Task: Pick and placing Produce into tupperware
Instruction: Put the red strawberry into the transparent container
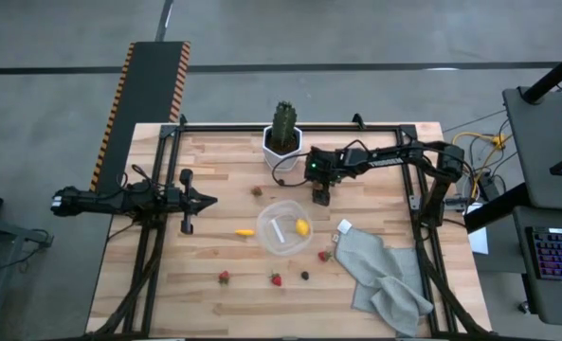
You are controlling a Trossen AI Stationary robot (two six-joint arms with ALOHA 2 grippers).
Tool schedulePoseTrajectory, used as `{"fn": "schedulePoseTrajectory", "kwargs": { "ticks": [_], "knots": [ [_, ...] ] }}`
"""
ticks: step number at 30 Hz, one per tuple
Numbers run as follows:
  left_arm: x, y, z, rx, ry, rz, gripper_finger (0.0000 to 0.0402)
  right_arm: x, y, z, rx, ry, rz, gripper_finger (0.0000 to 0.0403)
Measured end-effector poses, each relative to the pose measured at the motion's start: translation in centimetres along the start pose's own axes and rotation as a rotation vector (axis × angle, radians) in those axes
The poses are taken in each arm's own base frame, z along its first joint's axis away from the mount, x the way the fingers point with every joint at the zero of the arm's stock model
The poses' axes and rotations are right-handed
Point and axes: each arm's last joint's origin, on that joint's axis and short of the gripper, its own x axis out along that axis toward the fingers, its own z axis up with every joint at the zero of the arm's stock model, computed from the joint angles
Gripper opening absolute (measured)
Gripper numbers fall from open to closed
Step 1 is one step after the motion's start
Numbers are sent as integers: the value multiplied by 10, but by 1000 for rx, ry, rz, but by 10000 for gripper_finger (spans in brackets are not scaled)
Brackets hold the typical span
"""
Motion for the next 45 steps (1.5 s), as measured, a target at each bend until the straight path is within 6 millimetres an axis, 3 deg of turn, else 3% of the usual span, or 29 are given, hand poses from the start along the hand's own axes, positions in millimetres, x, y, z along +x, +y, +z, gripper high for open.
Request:
{"fn": "schedulePoseTrajectory", "kwargs": {
  "ticks": [7,29,45],
  "knots": [
    [0,0,0,0,0,0,0,2,0,-4,6,14,-2,315],
    [0,0,0,0,0,0,0,2,0,-2,2,-4,-4,135],
    [0,0,0,0,1,6,0,2,0,-4,-16,19,-1,128]
  ]
}}
